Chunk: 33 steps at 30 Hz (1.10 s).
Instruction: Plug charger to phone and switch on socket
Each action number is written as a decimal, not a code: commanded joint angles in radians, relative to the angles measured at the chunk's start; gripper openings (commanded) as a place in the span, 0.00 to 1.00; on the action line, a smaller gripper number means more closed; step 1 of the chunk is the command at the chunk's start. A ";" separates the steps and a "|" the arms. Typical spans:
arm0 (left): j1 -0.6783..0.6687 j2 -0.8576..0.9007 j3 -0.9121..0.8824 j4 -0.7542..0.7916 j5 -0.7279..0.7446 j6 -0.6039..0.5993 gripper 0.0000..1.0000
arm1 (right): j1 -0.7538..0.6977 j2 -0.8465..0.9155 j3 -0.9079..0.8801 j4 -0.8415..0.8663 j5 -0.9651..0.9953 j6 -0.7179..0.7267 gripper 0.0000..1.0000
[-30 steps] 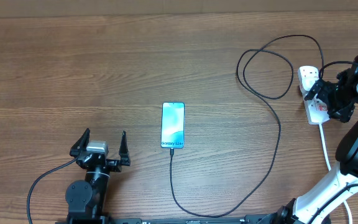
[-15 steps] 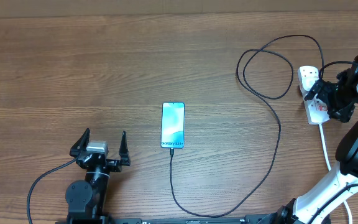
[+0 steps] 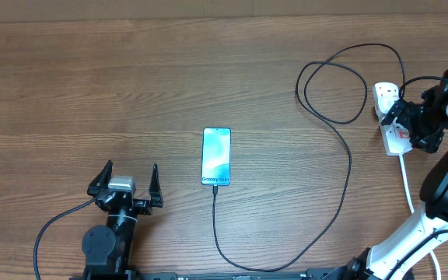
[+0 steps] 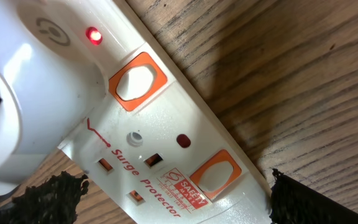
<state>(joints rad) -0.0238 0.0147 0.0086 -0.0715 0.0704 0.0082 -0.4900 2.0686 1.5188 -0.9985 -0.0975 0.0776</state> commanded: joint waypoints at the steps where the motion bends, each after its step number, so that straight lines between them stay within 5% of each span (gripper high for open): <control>1: 0.012 -0.010 -0.004 -0.002 0.000 0.022 1.00 | 0.003 0.007 0.026 0.002 -0.009 -0.004 1.00; 33: 0.012 -0.010 -0.004 -0.002 0.000 0.022 1.00 | 0.005 -0.064 0.026 0.002 -0.009 -0.004 1.00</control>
<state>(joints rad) -0.0238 0.0147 0.0086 -0.0715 0.0700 0.0113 -0.4904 2.0666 1.5188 -0.9989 -0.0975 0.0776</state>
